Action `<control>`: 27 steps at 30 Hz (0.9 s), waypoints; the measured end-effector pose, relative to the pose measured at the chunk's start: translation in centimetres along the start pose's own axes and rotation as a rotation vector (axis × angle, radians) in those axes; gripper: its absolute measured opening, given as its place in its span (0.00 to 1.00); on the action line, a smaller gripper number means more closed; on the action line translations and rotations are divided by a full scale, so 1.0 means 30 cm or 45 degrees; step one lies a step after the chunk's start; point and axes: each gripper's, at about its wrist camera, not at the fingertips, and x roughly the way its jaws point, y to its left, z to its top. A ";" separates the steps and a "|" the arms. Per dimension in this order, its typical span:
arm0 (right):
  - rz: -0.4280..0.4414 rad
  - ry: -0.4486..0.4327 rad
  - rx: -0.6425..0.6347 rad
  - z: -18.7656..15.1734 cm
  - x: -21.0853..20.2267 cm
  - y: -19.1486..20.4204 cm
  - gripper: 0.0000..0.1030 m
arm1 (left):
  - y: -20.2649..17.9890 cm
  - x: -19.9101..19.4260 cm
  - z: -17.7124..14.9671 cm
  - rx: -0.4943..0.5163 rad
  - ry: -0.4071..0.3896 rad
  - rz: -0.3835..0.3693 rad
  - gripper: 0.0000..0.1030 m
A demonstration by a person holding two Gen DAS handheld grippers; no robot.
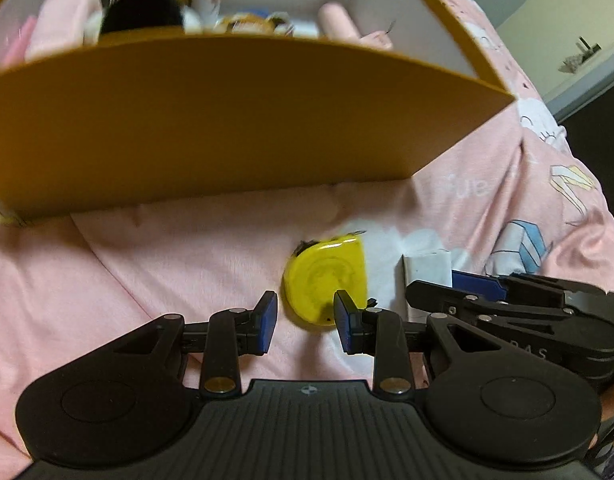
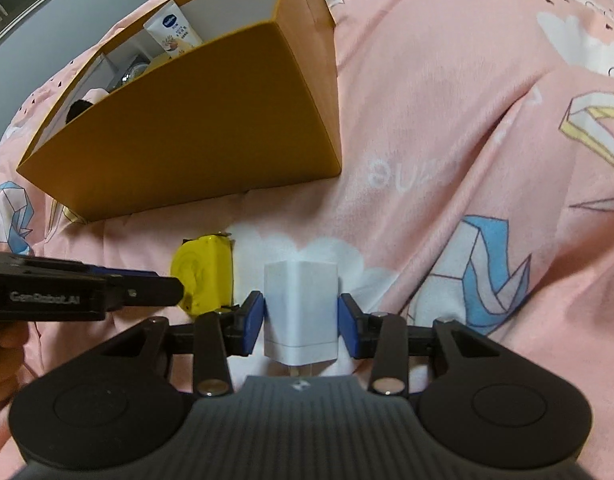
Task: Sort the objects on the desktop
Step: 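Grasp white charger with right tool while left tool approaches yellow tape measure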
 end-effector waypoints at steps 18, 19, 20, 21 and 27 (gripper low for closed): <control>0.052 0.024 0.030 -0.004 0.042 -0.002 0.40 | 0.036 0.076 -0.016 -0.122 0.050 -0.168 0.29; 0.050 0.024 0.028 -0.005 0.042 0.000 0.40 | 0.032 0.072 -0.016 -0.116 0.043 -0.173 0.28; 0.050 0.024 0.028 -0.005 0.041 0.000 0.40 | 0.026 0.067 -0.018 -0.105 0.032 -0.173 0.26; 0.051 0.025 0.030 -0.005 0.040 0.000 0.40 | 0.019 0.061 -0.019 -0.089 0.021 -0.170 0.24; 0.042 0.030 0.035 -0.008 0.036 0.003 0.40 | -0.033 0.038 -0.023 0.027 -0.020 -0.171 0.17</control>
